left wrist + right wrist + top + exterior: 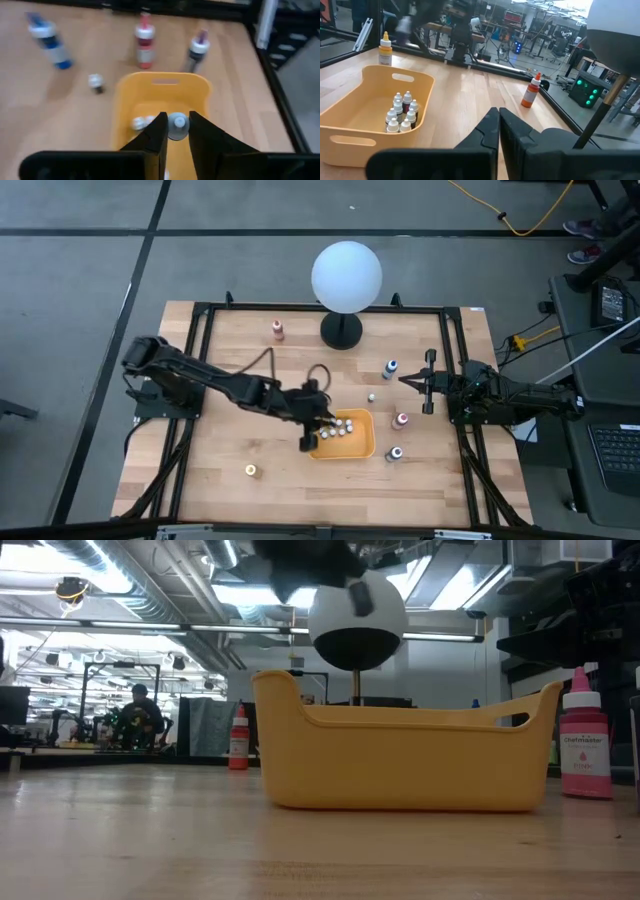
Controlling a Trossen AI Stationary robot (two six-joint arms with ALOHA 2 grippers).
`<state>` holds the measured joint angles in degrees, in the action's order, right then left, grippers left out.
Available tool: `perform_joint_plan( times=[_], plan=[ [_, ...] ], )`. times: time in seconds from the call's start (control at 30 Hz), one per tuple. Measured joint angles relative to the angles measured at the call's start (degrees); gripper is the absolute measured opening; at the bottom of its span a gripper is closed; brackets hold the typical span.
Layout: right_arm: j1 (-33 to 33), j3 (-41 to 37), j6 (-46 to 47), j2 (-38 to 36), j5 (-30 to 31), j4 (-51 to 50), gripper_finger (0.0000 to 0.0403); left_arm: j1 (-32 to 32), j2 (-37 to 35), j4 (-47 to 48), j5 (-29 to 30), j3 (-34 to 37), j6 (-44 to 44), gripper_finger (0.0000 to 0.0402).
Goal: Pick & Place food coloring
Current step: Put the small purple food coloring bottle into the yellow bin
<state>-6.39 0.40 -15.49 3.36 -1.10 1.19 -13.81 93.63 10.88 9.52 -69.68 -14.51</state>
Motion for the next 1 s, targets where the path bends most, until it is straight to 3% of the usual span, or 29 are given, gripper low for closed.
perform_joint_plan(
  times=[0.33, 0.53, 1.0],
  plan=[
    [-0.01, 0.0, 0.0, 0.02, 0.0, -0.02, 0.0016, 1.24, 15.04, 8.03, -6.57, -15.33, 9.59, 0.0058],
    [-0.02, 0.0, 0.0, 0.0, 0.02, -0.02, 0.0016, 2.88, 21.44, 8.3, -12.12, -21.18, 13.35, 0.0058],
    [0.0, 0.01, 0.0, 0.0, 0.01, -0.01, 0.0016, 6.53, 25.79, 7.69, -12.17, -22.94, 20.08, 0.0058]
  ],
)
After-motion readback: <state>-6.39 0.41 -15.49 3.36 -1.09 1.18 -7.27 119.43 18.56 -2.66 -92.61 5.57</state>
